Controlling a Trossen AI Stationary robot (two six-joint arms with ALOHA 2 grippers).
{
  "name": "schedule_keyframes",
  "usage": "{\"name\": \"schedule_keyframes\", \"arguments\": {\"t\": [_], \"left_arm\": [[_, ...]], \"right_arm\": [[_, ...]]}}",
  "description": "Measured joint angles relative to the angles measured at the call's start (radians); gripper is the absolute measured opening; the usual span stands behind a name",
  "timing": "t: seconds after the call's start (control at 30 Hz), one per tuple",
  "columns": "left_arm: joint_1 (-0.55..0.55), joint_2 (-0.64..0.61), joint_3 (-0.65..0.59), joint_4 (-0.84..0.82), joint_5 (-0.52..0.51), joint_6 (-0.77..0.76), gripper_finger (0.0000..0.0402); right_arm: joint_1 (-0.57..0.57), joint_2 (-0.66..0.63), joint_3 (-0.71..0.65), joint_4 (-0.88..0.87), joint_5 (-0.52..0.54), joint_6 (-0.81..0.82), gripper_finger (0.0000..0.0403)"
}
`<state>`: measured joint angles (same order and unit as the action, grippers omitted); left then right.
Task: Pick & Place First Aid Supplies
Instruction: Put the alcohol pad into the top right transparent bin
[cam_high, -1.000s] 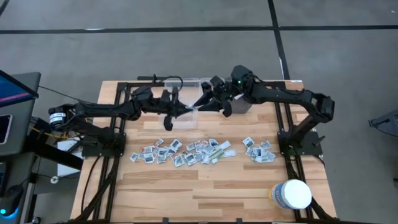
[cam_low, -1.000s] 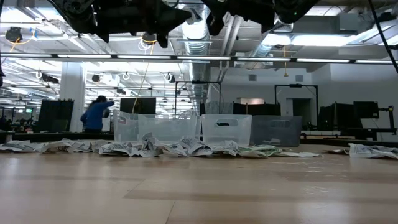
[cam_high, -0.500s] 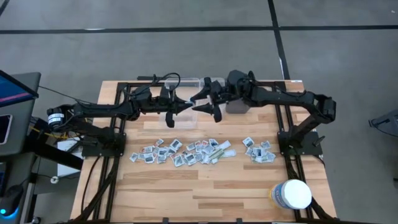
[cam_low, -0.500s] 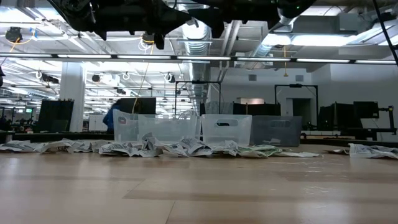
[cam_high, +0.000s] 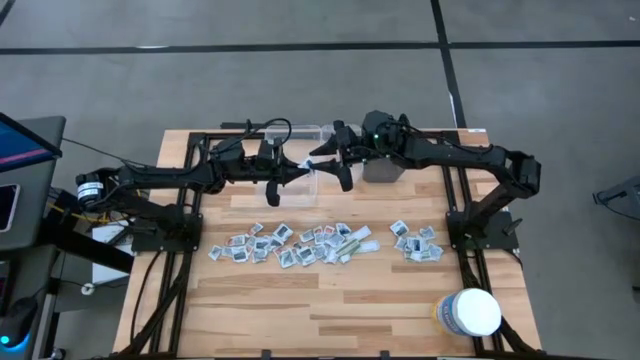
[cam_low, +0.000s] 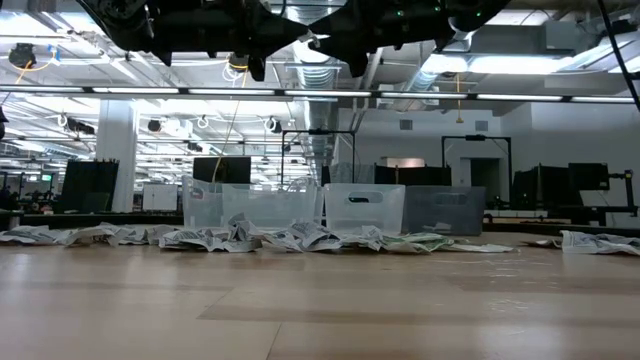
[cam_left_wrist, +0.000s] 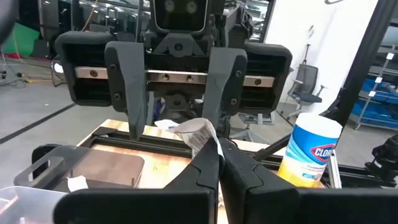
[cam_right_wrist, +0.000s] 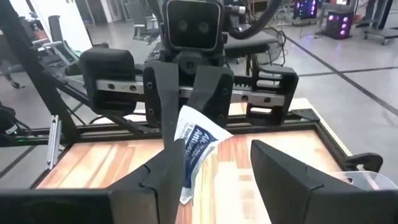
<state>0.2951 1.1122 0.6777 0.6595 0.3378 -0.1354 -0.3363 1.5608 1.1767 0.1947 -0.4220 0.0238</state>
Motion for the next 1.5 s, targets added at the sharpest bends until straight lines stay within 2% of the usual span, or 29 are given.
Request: {"name": "schedule_keyframes", "arguments": {"t": [0.17, 0.47, 0.67, 1.03, 1.3, 1.4, 1.5], "left_arm": [[0.000, 0.000, 0.000, 0.002, 0.012, 0.002, 0.0005], [0.001, -0.002, 0.000, 0.008, 0.011, 0.003, 0.0004], [0.002, -0.002, 0.000, -0.010, 0.007, 0.000, 0.0005], [0.002, -0.001, 0.002, -0.064, 0.029, -0.004, 0.0004], [0.002, -0.001, 0.001, -0.065, 0.027, -0.003, 0.0004], [0.002, -0.001, 0.001, -0.065, 0.027, -0.003, 0.0004], [0.002, -0.001, 0.001, -0.065, 0.027, -0.003, 0.0006]], "right_arm": [[0.015, 0.000, 0.000, -0.015, -0.049, 0.001, 0.0149], [0.007, 0.003, -0.001, -0.058, -0.178, 0.015, 0.0057], [-0.012, 0.002, -0.002, -0.061, -0.185, 0.029, 0.0006], [-0.055, -0.068, 0.000, -0.082, -0.185, 0.029, 0.0002], [-0.054, -0.070, -0.001, -0.094, -0.184, 0.064, 0.0002], [-0.040, -0.068, -0.002, -0.124, -0.179, 0.050, 0.0017], [-0.028, -0.068, -0.002, -0.127, -0.179, 0.049, 0.0053]]}}
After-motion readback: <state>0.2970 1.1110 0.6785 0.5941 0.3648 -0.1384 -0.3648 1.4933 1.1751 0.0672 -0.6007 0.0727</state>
